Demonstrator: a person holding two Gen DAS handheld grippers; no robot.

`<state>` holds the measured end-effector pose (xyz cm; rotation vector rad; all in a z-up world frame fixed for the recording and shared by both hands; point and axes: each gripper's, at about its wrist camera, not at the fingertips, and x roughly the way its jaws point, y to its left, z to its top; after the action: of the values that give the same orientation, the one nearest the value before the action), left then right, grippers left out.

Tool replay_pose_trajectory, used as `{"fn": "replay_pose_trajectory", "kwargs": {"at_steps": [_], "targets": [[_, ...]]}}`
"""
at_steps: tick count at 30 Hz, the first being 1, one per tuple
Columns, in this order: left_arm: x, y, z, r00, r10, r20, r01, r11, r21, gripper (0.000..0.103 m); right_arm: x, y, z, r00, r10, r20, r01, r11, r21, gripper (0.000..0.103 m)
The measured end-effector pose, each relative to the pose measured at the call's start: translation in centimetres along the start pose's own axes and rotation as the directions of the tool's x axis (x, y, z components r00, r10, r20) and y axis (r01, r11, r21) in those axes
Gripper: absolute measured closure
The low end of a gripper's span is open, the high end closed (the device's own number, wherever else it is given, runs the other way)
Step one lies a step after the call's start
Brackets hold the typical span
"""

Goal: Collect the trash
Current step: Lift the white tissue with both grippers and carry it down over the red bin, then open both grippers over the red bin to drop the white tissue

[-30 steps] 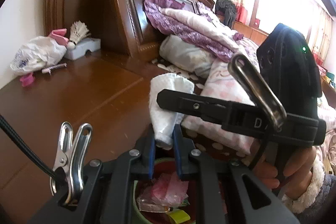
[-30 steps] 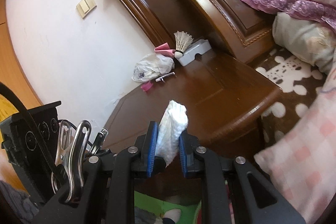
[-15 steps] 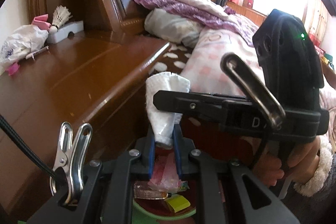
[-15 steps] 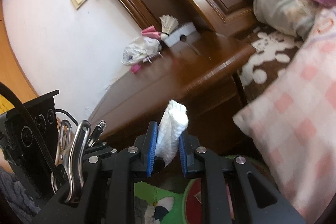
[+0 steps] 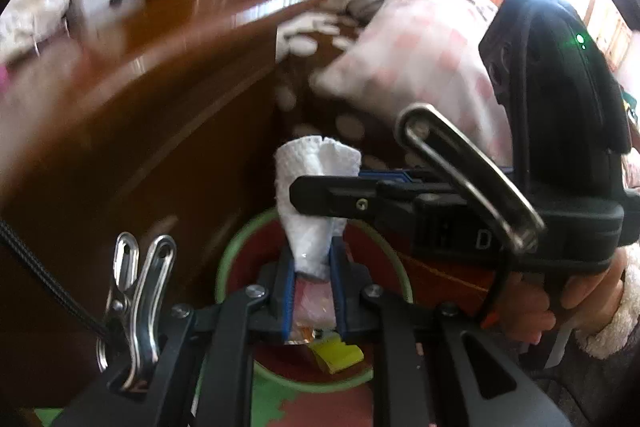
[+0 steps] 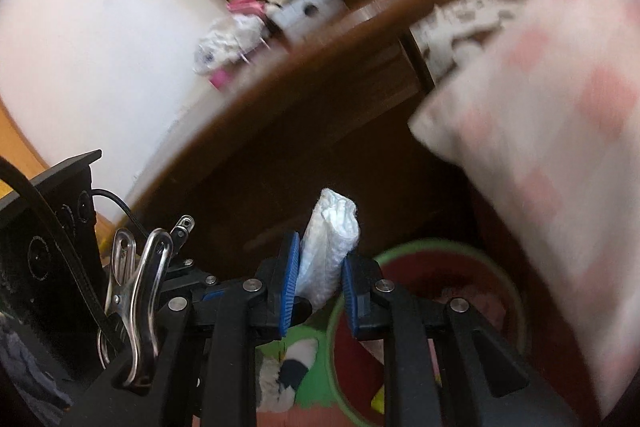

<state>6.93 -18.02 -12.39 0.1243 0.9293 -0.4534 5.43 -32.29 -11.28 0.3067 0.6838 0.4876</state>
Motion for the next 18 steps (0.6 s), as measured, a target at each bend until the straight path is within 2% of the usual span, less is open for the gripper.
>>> {"fn": "replay_pose_trajectory", "kwargs": {"at_steps": [3, 7, 10, 13, 15, 18], "targets": [[1.8, 0.5, -0.9, 0.998, -0.027, -0.06, 0.024, 0.999, -0.043, 0.087, 1.3, -1.3, -0.9, 0.998, -0.008, -0.062, 0.012, 0.998, 0.054, 0.082], [4.6, 1.5, -2.6, 0.987, -0.052, -0.154, 0.034, 0.993, -0.117, 0.087, 3.7, -3.1, -2.4, 0.988, -0.009, -0.152, 0.03, 0.991, 0.134, 0.082], [7.0, 2.1, -4.0, 0.972, -0.062, -0.227, 0.028, 0.988, -0.153, 0.086, 5.6, -4.0, -3.7, 0.974, -0.038, -0.223, 0.071, 0.987, 0.141, 0.082], [9.0, 2.7, -5.2, 0.95, -0.093, -0.299, 0.033, 0.979, -0.199, 0.086, 7.4, -4.8, -5.0, 0.949, -0.069, -0.307, 0.122, 0.98, 0.158, 0.082], [10.0, 3.2, -5.7, 0.935, -0.114, -0.335, 0.034, 0.972, -0.233, 0.086, 8.4, -6.0, -6.0, 0.936, -0.049, -0.349, 0.131, 0.968, 0.215, 0.082], [10.8, 3.6, -5.9, 0.928, -0.122, -0.353, 0.032, 0.968, -0.251, 0.085, 9.5, -7.0, -6.8, 0.924, -0.026, -0.382, 0.134, 0.956, 0.26, 0.082]]}}
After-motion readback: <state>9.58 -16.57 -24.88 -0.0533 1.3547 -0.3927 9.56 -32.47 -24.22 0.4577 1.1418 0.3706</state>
